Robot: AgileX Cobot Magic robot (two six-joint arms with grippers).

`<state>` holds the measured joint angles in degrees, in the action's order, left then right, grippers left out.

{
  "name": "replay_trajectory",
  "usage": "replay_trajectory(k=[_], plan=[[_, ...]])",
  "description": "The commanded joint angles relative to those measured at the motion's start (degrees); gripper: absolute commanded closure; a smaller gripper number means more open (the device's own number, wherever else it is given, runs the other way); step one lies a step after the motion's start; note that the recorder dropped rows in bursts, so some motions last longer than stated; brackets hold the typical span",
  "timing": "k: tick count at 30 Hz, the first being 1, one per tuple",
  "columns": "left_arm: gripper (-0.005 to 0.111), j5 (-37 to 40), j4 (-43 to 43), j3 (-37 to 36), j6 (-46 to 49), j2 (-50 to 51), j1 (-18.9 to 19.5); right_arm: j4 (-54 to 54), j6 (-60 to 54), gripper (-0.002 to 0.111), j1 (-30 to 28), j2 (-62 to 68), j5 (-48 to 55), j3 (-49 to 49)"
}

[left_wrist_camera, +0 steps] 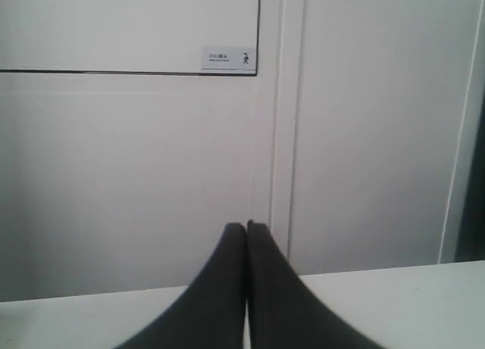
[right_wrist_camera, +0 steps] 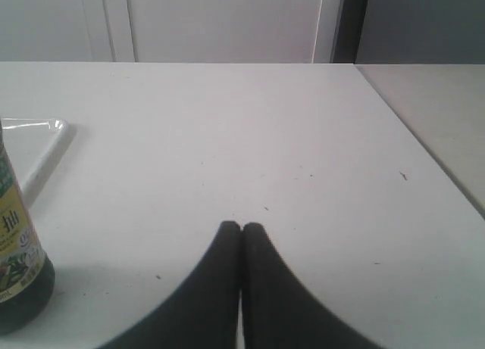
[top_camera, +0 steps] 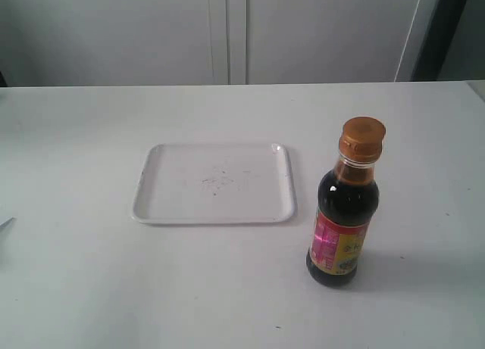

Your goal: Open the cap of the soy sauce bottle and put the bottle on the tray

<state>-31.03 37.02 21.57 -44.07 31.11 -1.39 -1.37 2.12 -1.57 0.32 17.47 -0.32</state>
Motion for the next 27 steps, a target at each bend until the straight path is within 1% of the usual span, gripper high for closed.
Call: replay_trajectory(k=[1,8,12,15,21,25,26,27], plan=[[0.107,-4.7,5.3,3.0,-3.7,5.9,0.1,-0.1,0.0,0.108,-0.2,-0.3,-0.9,0.3],[0.107,-8.8,9.2,6.5,-4.4,14.8,0.1,-0.1,0.0,0.108,-0.2,-0.3,-1.6,0.3],[0.107,-14.0,12.5,8.2,-6.1,19.3,-0.1,-0.1,0.0,0.108,-0.2,-0.3,-2.5,0.3],[0.107,-16.0,12.9,9.0,-6.3,21.7,-1.2,-0.1,0.0,0.108,-0.2,-0.3,-3.0,0.3],[0.107,-15.8,14.6,11.2,-5.0,26.0,-7.6,-0.1,0.0,0.108,-0.2,-0.3,-3.0,0.3],[0.107,-16.1,14.9,13.9,-3.7,30.6,-15.4,-0.1,-1.0,0.108,-0.2,-0.3,-5.8,0.3],[0.107,-16.1,14.9,14.4,-3.7,31.6,-16.6,-0.1,-1.0,0.108,-0.2,-0.3,-6.5,0.3],[0.107,-16.1,14.9,15.2,-3.7,33.6,-19.0,-0.1,-1.0,0.108,-0.2,-0.3,-7.5,0.3]])
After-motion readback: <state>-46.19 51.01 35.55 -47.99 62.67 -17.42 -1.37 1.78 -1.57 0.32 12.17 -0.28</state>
